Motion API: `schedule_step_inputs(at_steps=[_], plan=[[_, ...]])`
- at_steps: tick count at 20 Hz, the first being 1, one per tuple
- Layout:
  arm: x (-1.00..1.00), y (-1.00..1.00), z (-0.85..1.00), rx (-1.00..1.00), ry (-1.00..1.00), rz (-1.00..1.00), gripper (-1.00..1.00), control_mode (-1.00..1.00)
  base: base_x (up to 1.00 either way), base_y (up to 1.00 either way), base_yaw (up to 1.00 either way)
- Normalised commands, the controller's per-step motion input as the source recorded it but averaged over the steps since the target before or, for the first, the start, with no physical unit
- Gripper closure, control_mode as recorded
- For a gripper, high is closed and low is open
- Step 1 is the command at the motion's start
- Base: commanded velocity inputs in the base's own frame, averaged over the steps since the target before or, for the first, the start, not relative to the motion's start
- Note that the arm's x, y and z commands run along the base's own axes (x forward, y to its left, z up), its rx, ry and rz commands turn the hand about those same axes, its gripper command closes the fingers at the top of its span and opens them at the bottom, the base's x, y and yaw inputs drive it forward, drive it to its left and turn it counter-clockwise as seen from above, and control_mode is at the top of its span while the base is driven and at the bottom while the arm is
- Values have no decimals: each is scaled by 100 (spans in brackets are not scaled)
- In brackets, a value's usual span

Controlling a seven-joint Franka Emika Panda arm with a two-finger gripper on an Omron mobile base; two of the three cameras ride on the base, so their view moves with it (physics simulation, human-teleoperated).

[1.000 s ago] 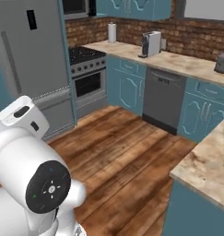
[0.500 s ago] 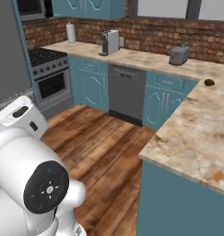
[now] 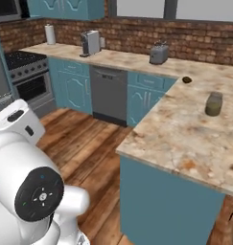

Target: Open the cabinet directly in front. Then move the liquor and the mug to the dining counter with the jar on it.

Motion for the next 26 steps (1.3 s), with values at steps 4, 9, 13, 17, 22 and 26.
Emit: schedule_step_inputs(at_steps=[4,9,13,17,22,26], plan=[[0,0,0,0,0,0,100,100,22,-91,-7],[0,0,0,0,0,0,100,100,42,-90,-5],[0,0,0,0,0,0,100,100,52,-75,-5],[0,0,0,0,0,0,100,100,41,-77,-7],[0,0,0,0,0,0,100,100,34,-71,-11],[0,0,0,0,0,0,100,100,30,-74,-20]])
